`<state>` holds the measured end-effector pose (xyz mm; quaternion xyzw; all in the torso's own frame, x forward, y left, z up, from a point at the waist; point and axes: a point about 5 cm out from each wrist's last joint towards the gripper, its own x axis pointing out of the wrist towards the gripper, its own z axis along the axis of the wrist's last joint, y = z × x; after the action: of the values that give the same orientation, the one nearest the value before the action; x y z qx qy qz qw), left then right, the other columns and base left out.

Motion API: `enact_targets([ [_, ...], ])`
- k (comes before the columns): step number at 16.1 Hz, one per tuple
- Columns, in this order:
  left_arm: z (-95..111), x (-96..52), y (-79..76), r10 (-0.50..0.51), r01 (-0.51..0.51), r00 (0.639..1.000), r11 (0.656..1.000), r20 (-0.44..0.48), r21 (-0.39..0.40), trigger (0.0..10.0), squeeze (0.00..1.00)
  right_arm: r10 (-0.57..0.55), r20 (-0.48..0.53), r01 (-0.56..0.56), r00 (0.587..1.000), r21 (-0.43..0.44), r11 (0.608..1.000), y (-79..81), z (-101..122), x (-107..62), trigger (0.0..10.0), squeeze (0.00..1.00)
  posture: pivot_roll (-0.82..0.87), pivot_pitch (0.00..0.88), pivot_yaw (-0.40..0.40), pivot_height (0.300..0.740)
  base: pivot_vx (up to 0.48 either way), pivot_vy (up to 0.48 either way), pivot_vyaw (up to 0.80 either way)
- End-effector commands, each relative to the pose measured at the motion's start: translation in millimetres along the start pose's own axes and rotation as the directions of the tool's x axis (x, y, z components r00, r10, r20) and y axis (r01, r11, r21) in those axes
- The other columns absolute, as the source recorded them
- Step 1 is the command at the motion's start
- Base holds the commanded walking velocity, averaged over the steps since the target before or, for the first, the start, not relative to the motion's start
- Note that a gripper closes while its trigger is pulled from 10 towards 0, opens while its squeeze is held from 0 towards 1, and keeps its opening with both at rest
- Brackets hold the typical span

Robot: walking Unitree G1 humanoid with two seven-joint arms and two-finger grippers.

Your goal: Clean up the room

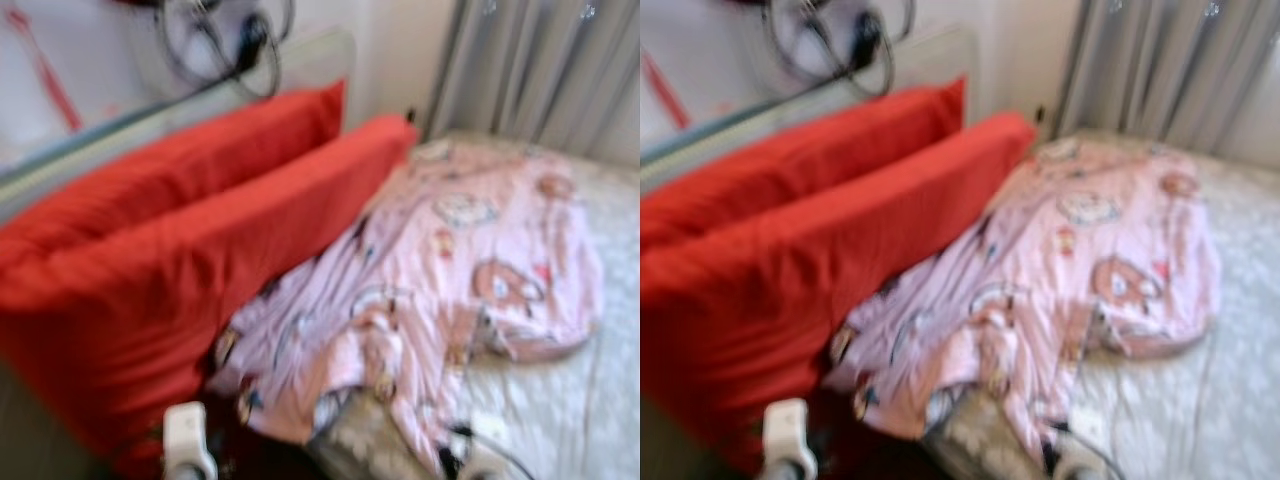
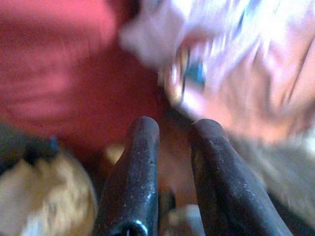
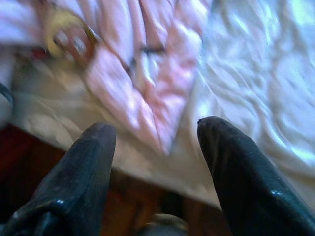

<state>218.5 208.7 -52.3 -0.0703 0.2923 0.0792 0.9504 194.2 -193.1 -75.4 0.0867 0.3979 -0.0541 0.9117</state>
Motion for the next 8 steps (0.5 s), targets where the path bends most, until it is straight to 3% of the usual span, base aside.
enact_targets([
  [1, 13, 2.4, -3.9, -0.022, 0.024, 0.996, 0.999, 0.088, -0.023, 10.0, 0.0, 0.027, 0.066, -0.025, 0.997, -0.024, 0.999, 1.1, 15, 2.3, 10.0, 0.0, 0.04, 0.0, 0.036, 0.732, 0.0, 0.0, 0.0],
  [2, 27, 3.8, -3.9, -0.035, 0.039, 0.985, 0.999, 0.169, -0.021, 10.0, 0.0, 0.083, 0.141, -0.074, 0.986, -0.066, 0.995, 11.6, 34, 5.7, 10.0, 0.0, 0.04, 0.0, 0.035, 0.732, 0.0, 0.0, 0.0],
  [3, 32, 4.0, -3.8, -0.039, 0.044, 0.979, 0.999, 0.199, -0.019, 10.0, 0.0, 0.095, 0.168, -0.085, 0.981, -0.069, 0.994, 13.7, 41, 6.4, 10.0, 0.0, 0.05, 0.0, 0.031, 0.732, 0.0, 0.0, 0.0],
  [4, 49, 3.3, -4.1, -0.056, 0.06, 0.955, 0.998, 0.29, -0.003, 10.0, 0.0, 0.121, 0.252, -0.104, 0.96, -0.078, 0.992, 17.9, 62, 7.7, 10.0, 0.0, 0.05, 0.0, 0.028, 0.732, 0.0, 0.0, 0.0],
  [6, 69, -3.8, -4.0, -0.078, 0.08, 0.905, 0.997, 0.417, 0.013, 10.0, 0.0, 0.152, 0.423, -0.123, 0.893, -0.095, 0.988, 23.7, 102, 5.1, 10.0, 0.0, 0.04, 0.0, 0.025, 0.732, 0.0, 0.0, 0.0],
  [7, 79, -10.4, -7.8, -0.115, 0.101, 0.872, 0.993, 0.476, 0.056, 10.0, 0.0, 0.177, 0.523, -0.141, 0.834, -0.107, 0.984, 28.1, 122, -0.2, 10.0, 0.0, 0.03, 0.0, 0.023, 0.732, 0.0, 0.0, 0.0],
  [8, 82, -13.7, -10.5, -0.144, 0.111, 0.856, 0.989, 0.496, 0.095, 10.0, 0.0, 0.178, 0.564, -0.142, 0.806, -0.108, 0.984, 29.5, 129, -3.7, 10.0, 0.0, 0.02, 0.0, 0.024, 0.732, 0.0, 0.0, 0.0],
])
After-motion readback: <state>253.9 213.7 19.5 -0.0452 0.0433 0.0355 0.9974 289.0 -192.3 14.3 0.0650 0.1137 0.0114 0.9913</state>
